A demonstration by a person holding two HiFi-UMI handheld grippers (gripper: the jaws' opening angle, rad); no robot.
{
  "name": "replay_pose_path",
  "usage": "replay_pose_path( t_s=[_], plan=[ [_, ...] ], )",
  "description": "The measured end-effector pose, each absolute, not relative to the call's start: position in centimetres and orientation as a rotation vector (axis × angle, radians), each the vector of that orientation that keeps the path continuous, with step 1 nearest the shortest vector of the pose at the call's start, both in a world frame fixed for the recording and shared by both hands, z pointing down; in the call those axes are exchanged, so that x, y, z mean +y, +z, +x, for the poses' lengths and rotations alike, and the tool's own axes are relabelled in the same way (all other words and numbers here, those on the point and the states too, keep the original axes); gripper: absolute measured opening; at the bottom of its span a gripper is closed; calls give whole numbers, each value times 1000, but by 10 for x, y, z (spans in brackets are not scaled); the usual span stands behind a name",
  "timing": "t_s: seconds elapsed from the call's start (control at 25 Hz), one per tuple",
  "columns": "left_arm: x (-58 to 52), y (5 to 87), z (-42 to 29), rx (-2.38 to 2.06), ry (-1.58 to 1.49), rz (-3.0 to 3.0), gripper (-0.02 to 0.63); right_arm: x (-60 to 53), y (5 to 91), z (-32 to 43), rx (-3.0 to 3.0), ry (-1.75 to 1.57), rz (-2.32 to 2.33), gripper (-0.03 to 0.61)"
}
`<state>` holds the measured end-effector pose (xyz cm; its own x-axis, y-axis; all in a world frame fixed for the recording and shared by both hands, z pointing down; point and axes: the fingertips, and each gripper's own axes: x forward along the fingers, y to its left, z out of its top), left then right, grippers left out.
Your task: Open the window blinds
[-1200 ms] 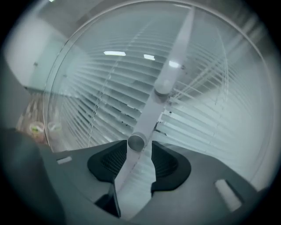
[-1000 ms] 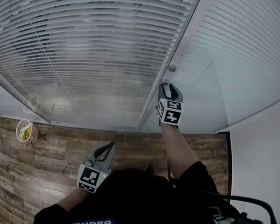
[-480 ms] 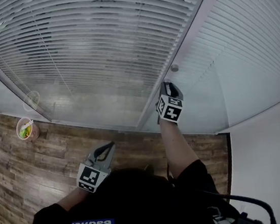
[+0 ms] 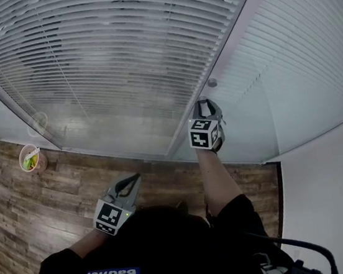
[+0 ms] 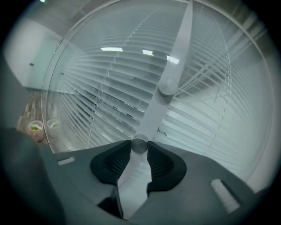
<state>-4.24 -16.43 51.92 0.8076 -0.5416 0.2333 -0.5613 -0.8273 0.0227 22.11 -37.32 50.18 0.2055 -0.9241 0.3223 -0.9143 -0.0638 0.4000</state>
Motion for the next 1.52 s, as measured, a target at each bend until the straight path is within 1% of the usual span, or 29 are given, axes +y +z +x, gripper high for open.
replay_pose_path(
  t_s=[0.32, 0.48, 0.6, 0.64, 0.68, 0.72, 0.92, 1.0, 1.08, 1.16, 1.24, 1.28, 1.32, 1.52],
  plan=[
    [-165, 518, -41, -879, 333, 2901, 0, -373, 503, 218, -1541, -278, 1798, 124],
    [-165, 518, -41, -873, 338, 2904, 0, -372, 504, 217, -1530, -307, 1768, 124],
    [-165, 518, -41, -869, 343, 2905, 0, -372, 502, 216, -1645, -207, 1813, 129],
    [-165, 518, -41, -868, 344, 2906, 0, -371, 503, 215, -1708, -146, 1840, 140],
    [-165, 518, -41, -869, 344, 2905, 0, -371, 504, 215, -1775, -75, 1871, 176],
    [-165, 518, -41, -869, 345, 2904, 0, -370, 506, 215, -1840, -1, 1904, 198],
    [-164, 521, -43, -873, 352, 2893, 0, -367, 510, 223, -2078, 317, 2096, 201],
    [-163, 522, -44, -877, 356, 2891, 0, -367, 505, 227, -2120, 374, 2164, 193],
    [-163, 522, -45, -879, 357, 2887, 0, -368, 498, 230, -2142, 394, 2213, 161],
    [-162, 523, -46, -879, 358, 2884, 0, -370, 495, 230, -2140, 412, 2235, 144],
    [-161, 523, -46, -876, 361, 2887, 0, -372, 495, 229, -2124, 437, 2249, 144],
    [-161, 522, -46, -876, 362, 2888, 0, -372, 496, 230, -2111, 444, 2256, 129],
    [-161, 522, -46, -877, 362, 2888, 0, -372, 496, 230, -2096, 442, 2260, 127],
    [-161, 523, -48, -884, 360, 2881, 0, -372, 496, 229, -2029, 353, 2208, 124]
  ],
)
